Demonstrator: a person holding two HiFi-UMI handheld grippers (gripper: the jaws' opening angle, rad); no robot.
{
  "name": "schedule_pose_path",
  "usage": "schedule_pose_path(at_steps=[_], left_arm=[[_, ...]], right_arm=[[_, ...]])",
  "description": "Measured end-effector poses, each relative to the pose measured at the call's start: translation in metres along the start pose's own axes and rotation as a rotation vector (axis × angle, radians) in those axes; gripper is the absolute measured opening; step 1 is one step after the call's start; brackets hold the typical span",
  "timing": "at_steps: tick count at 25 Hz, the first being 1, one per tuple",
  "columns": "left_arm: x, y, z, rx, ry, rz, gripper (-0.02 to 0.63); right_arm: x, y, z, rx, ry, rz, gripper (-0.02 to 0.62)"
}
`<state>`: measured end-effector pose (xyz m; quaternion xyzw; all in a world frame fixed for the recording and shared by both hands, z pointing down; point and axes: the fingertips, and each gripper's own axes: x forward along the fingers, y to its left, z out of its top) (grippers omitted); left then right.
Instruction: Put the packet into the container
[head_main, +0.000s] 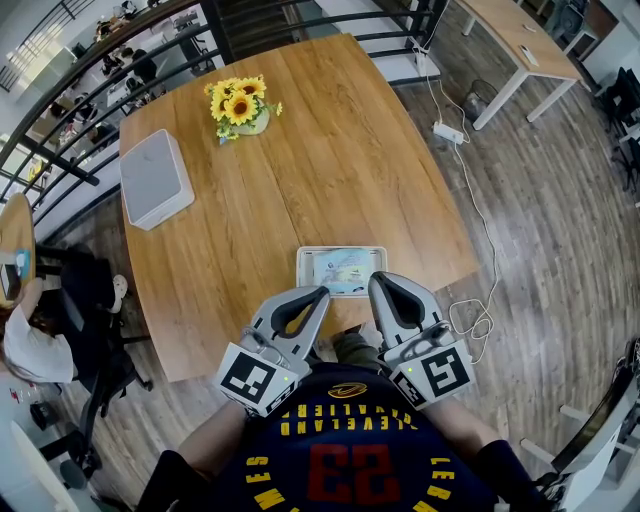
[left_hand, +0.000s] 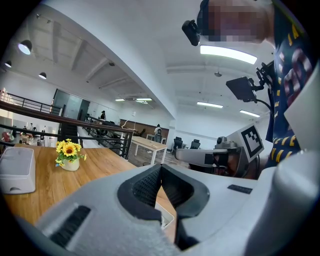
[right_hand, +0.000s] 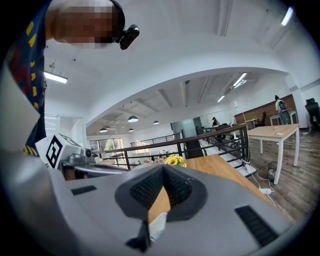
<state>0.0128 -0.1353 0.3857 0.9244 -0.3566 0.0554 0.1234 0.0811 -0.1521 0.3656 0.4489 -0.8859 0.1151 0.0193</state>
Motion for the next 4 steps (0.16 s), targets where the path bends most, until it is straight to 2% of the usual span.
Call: schedule_pose_path(at_steps=[4], left_arm=[[0.0008, -0.0005, -0.0041, 0.0, 0.004, -0.001, 0.009]], right_arm=[[-0.0006, -0.0008, -0.0031, 0.001, 0.0, -0.003, 0.012]])
